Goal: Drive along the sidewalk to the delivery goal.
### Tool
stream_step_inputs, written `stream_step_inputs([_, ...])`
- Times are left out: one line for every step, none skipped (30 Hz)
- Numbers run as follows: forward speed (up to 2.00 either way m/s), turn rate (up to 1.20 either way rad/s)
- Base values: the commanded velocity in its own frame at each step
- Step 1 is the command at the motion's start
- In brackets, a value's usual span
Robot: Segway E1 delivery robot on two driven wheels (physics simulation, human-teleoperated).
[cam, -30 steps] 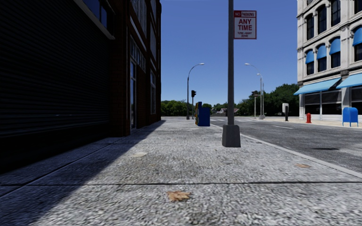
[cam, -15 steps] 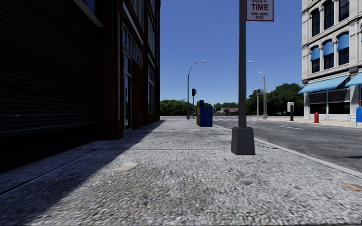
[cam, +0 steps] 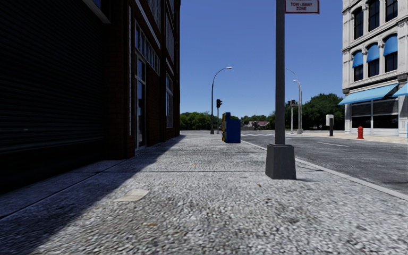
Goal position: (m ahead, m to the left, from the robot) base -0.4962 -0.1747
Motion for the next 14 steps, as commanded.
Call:
stream_step_inputs([0.0,0.0])
stream_step_inputs([0.0,0.0])
stream_step_inputs([0.0,0.0])
stream_step_inputs([0.0,0.0])
stream_step_inputs([0.0,0.0])
stream_step_inputs([0.0,0.0])
stream_step_inputs([0.0,0.0])
stream_step_inputs([0.0,0.0])
stream_step_inputs([0.0,0.0])
stream_step_inputs([0.0,0.0])
stream_step_inputs([0.0,0.0])
stream_step_inputs([0.0,0.0])
stream_step_inputs([0.0,0.0])
stream_step_inputs([0.0,0.0])
